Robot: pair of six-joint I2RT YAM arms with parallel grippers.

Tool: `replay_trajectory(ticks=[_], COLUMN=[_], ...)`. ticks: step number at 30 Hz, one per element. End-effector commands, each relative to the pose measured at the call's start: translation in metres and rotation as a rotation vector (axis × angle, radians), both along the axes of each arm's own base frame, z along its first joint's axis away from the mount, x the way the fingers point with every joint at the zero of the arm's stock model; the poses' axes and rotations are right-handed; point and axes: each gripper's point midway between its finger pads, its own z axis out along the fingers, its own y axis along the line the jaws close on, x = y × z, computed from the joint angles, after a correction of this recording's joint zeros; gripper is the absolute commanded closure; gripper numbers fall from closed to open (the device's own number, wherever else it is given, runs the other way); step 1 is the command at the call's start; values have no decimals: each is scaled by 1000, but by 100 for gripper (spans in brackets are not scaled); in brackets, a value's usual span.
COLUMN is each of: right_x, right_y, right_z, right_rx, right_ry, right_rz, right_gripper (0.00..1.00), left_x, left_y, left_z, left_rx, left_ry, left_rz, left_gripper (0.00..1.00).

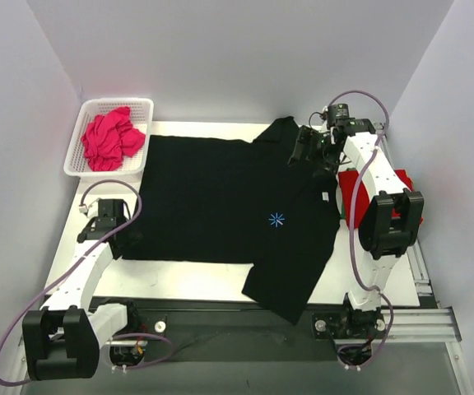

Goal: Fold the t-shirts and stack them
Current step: Flatten out the tshirt, then grap the side of the flattened tshirt closest away from the robot with both arms

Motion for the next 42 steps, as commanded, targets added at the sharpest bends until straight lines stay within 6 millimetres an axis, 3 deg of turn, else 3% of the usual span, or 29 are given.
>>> replay_trajectory(ticks=[1, 5, 9, 15, 27, 32, 42], right_x=[-32, -57, -79, -87, -87, -95, -130], right_y=[10, 14, 15, 16, 18, 18, 16], right_z=[8, 10, -3, -2, 1, 0, -9], right_rx=[4, -5, -18, -21, -23, -27, -43], right_ry=[20, 23, 63, 60, 49, 54, 81], right_rz=[42, 56, 61, 54, 55, 57, 74], right_gripper=[0, 0, 0, 0, 0, 0, 0], left_x=[-11, -19, -17, -17, -10, -16, -18], left_y=[15, 23, 31, 39, 36, 31, 26], left_z=[-4, -17, -23, -31, -44, -56, -64], left_rx=[-1, -7, -9, -30, -68, -93, -121], left_ry=[10, 41, 28, 39, 52, 92, 103], left_rz=[73, 106, 124, 148, 133, 131, 120], left_gripper=[40, 44, 50, 53, 57, 58, 88])
